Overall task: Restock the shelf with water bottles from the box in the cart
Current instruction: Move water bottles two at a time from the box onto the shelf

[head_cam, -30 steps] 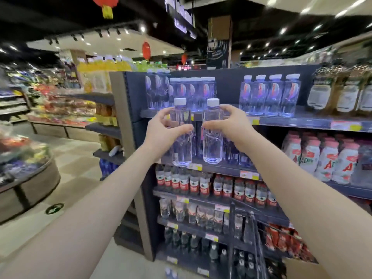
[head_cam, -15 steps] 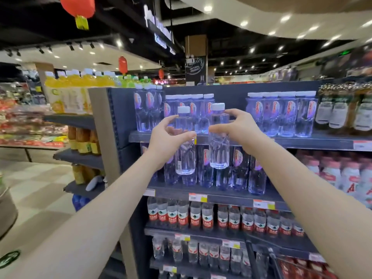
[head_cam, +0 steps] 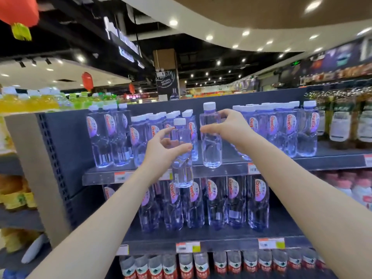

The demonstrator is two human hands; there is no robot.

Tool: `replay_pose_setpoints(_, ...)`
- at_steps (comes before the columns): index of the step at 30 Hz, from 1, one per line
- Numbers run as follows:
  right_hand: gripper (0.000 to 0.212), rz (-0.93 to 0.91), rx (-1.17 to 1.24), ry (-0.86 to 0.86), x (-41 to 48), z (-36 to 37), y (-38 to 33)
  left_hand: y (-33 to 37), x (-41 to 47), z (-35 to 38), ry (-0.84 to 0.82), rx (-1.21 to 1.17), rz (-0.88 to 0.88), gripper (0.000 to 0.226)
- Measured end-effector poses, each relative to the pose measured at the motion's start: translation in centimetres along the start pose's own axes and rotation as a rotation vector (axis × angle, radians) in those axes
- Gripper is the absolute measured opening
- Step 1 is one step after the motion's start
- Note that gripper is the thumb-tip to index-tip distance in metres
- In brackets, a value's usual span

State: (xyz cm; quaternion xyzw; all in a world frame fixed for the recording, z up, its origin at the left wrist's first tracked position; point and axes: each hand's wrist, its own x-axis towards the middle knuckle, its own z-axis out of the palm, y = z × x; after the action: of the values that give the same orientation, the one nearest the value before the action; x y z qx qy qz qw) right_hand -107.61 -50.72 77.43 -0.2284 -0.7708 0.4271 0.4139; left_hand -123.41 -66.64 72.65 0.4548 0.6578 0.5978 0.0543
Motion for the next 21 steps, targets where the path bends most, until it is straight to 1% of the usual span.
replay_pose_setpoints(3, 0.071, -0.015, -0.043, 0.011, 2.1, 0.6, 1.0, -1.8, 1.7, 0.0, -0.018, 0.01, 0.009, 0.073)
replay_pose_setpoints(7, 0.064, -0.002, -0.039, 0.062, 4.3, 1.5, 2.3, -3.8, 3.6, -0.4, -0.07, -0.004, 0.022, 0.077)
replay_pose_setpoints(9, 0.062, 0.01, -0.045, 0.076, 5.4, 2.1, 2.8, -4.2, 4.3, -0.6, -0.088, -0.027, 0.035, 0.074)
replay_pose_setpoints(12, 0.071, 0.028, -0.072, 0.079, 7.0, 3.0, 3.6, -4.9, 5.4, -0.9, -0.108, -0.067, 0.038, 0.073)
replay_pose_setpoints(16, 0.064, 0.053, -0.068, 0.092, 8.1, 3.9, 5.3, -5.5, 6.2, -1.0, -0.141, -0.085, 0.059, 0.077)
replay_pose_setpoints(19, 0.064, 0.075, -0.043, 0.084, 9.0, 4.2, 6.1, -5.8, 6.5, -0.9, -0.158, -0.092, 0.079, 0.076)
replay_pose_setpoints(21, 0.07, 0.07, -0.047, 0.065, 9.7, 4.4, 6.5, -5.8, 6.8, -0.6, -0.153, -0.077, 0.084, 0.073)
